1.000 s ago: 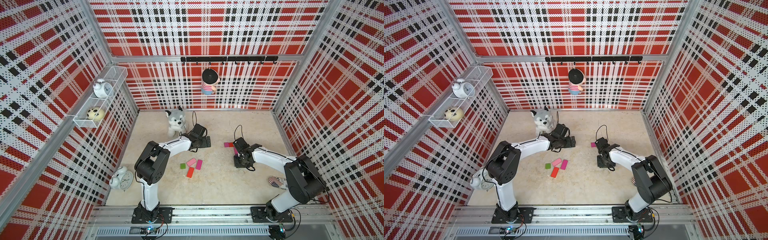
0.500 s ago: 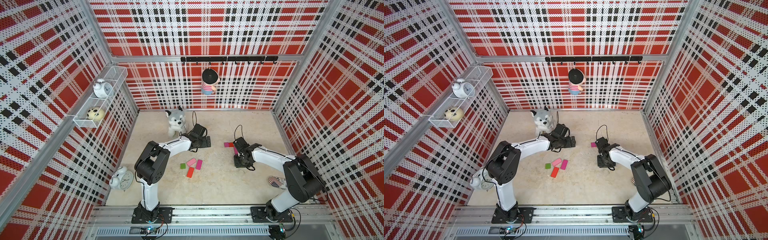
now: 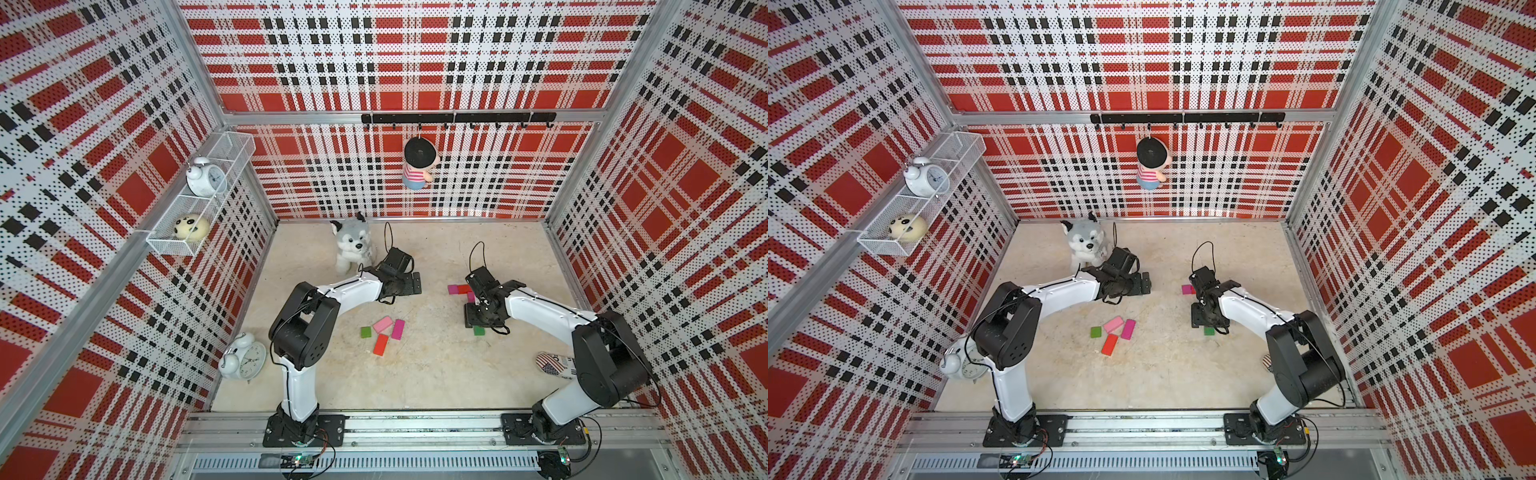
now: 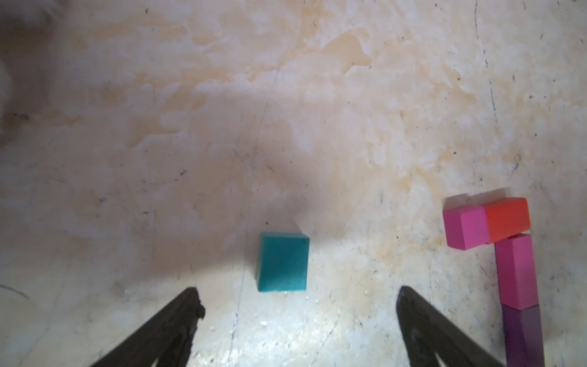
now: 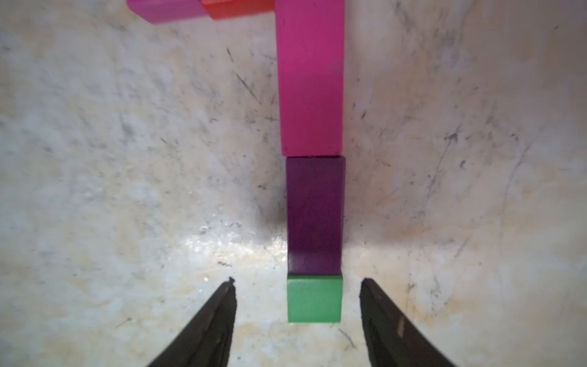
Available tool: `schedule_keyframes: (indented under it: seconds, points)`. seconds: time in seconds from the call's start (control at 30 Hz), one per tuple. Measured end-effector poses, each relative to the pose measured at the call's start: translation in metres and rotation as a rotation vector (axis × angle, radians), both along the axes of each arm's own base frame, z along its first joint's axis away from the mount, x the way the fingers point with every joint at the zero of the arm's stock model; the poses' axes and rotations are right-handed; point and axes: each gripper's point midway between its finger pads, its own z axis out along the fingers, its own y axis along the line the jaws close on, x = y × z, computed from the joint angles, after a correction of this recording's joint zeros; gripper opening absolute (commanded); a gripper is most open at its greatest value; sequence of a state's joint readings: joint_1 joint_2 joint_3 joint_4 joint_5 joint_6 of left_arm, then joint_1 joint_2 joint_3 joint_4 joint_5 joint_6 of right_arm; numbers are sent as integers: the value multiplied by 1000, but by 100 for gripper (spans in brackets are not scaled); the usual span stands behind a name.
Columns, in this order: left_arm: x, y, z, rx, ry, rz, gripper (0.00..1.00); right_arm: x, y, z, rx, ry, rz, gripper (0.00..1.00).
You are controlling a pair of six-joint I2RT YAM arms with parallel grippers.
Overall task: Assemble the number 7 with building blocks
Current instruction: Place the building block at the center of the board, then adjust the building block at the center of the board.
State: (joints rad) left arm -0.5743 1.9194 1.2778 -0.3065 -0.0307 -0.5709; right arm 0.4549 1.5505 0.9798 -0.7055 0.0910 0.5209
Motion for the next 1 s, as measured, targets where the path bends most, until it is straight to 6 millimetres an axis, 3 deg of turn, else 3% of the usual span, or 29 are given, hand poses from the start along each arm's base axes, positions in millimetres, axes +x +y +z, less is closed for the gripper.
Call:
schedule_keyframes:
  seconds: [0.2, 0.37, 0.5, 0.77, 1.0]
  points:
    - [2, 26, -6, 27, 10, 54, 98, 27, 21, 53, 89, -139, 52, 69]
    - [-6, 71, -14, 72, 41, 133, 98, 43, 52, 70, 130, -175, 155, 69]
    - [0, 89, -9, 99, 27, 166, 98, 61, 92, 65, 140, -171, 235, 69]
    - [0, 99, -10, 104, 15, 190, 98, 110, 155, 39, 262, -127, 274, 66]
    - [4, 134, -11, 65, 21, 260, 99, 110, 183, 16, 361, -63, 285, 61]
